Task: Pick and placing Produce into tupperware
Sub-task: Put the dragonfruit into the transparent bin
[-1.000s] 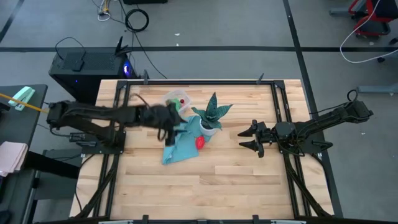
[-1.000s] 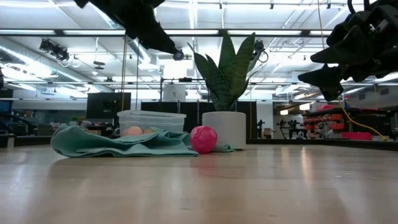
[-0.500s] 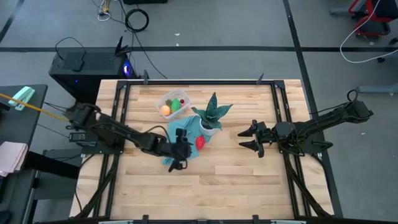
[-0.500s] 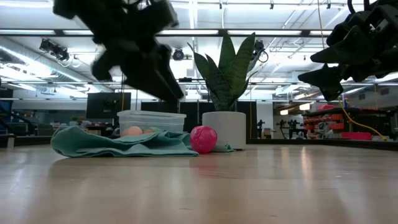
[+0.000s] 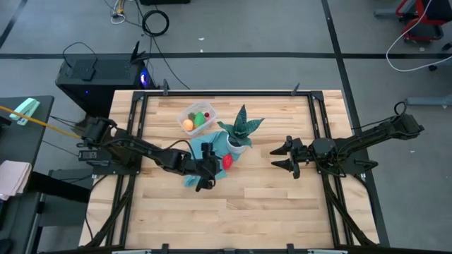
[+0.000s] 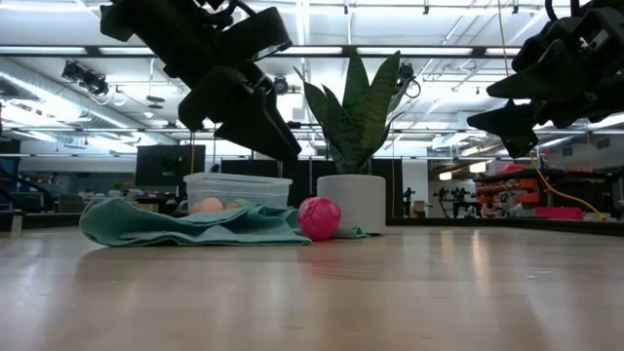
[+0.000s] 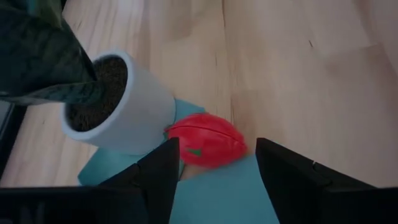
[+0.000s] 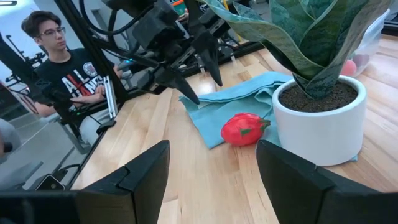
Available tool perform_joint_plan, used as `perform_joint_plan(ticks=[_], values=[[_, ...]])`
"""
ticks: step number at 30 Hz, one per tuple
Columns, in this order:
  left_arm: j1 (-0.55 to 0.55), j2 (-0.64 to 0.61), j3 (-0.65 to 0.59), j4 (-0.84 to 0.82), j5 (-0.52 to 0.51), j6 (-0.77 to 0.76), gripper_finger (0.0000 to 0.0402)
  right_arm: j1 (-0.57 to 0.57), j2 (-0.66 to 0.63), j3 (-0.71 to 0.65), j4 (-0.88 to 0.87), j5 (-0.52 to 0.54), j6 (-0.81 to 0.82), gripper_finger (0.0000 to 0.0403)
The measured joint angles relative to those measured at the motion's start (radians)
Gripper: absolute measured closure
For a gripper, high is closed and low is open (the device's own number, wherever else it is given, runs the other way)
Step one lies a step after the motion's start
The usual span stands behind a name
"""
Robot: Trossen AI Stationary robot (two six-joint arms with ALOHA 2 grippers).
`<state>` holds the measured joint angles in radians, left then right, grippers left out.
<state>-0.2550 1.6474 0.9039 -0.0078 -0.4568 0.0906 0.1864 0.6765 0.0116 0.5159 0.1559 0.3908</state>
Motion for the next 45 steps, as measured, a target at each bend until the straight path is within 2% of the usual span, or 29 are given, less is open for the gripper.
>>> perform_joint_plan(ticks=[4,13,17,29,45], values=[[0.000,0.000,0.000,0.007,0.001,0.021,0.0193,0.000,0.000,0.000,0.000,-0.004,0.000,0.0157],[-0.012,0.014,0.000,0.041,0.037,-0.088,0.0212,0.000,0.000,0.000,-0.002,-0.011,-0.001,0.0157],[-0.010,0.024,0.000,0.066,0.005,-0.191,0.0189,0.000,0.000,0.000,0.001,-0.011,-0.001,0.0157],[0.057,0.091,0.000,0.073,0.002,-0.591,0.0079,0.000,0.000,0.000,0.000,-0.033,-0.001,0.0157],[0.074,0.083,0.000,0.151,0.073,-0.872,0.0067,0.000,0.000,0.000,-0.023,-0.112,-0.021,0.0157]])
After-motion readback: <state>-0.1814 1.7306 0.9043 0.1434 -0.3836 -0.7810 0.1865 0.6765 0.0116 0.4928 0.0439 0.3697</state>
